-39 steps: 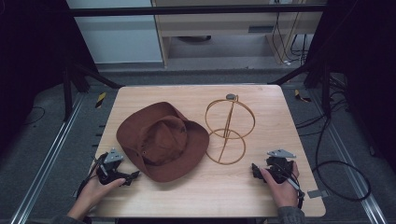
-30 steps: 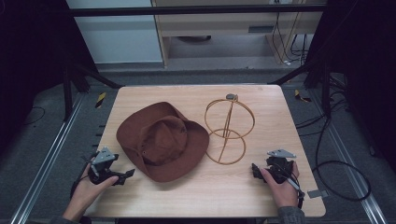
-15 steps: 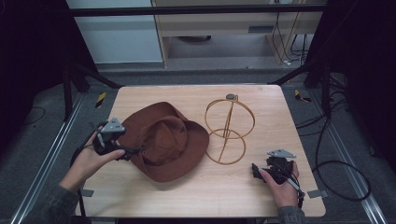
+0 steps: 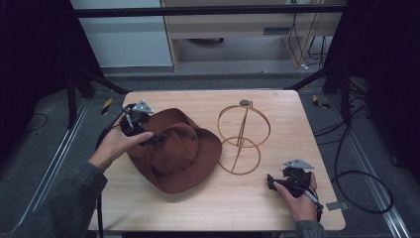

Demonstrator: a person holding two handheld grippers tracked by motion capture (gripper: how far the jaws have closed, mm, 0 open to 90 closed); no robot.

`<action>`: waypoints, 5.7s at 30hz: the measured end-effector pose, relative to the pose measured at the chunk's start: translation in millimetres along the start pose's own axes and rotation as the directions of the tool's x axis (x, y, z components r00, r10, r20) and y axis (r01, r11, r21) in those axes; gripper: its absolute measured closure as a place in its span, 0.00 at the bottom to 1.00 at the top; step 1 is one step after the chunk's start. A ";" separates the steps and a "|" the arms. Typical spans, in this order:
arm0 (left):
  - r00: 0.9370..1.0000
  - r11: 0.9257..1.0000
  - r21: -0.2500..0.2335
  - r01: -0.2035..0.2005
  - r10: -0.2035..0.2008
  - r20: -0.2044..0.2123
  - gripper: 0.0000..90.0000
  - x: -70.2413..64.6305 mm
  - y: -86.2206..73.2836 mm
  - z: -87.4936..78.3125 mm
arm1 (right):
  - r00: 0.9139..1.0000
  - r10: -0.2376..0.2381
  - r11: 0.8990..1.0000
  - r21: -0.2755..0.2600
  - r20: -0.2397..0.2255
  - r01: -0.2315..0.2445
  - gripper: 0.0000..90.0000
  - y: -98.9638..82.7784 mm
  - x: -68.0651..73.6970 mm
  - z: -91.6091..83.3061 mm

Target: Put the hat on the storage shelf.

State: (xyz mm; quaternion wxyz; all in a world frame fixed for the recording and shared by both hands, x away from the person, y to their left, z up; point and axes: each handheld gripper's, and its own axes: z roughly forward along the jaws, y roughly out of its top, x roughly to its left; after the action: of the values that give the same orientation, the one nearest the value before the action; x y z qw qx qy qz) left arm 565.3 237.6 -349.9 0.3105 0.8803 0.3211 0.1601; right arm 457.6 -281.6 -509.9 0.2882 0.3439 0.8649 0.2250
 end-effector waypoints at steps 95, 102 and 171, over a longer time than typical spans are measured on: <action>0.997 0.995 -0.068 -0.069 0.071 0.024 0.99 -11.6 -15.9 -58.1 | 1.000 -0.002 1.000 0.000 -0.002 0.002 0.00 -2.3 1.8 -2.6; 0.998 0.994 -0.089 -0.057 0.059 0.009 0.99 -11.3 -25.3 -87.2 | 1.000 -0.003 1.000 -0.005 -0.008 0.003 0.01 -2.6 0.9 -2.3; 0.962 0.925 -0.278 -0.259 0.272 0.009 0.99 -99.0 83.0 -129.0 | 1.000 -0.003 1.000 -0.001 -0.006 0.003 0.01 -3.0 1.3 -2.9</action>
State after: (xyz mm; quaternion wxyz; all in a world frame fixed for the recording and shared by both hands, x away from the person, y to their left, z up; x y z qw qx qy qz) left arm 468.3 179.2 -206.7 0.4123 0.8677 0.1660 0.2227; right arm 453.6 -283.1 -510.0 0.2863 0.3416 0.8662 0.2258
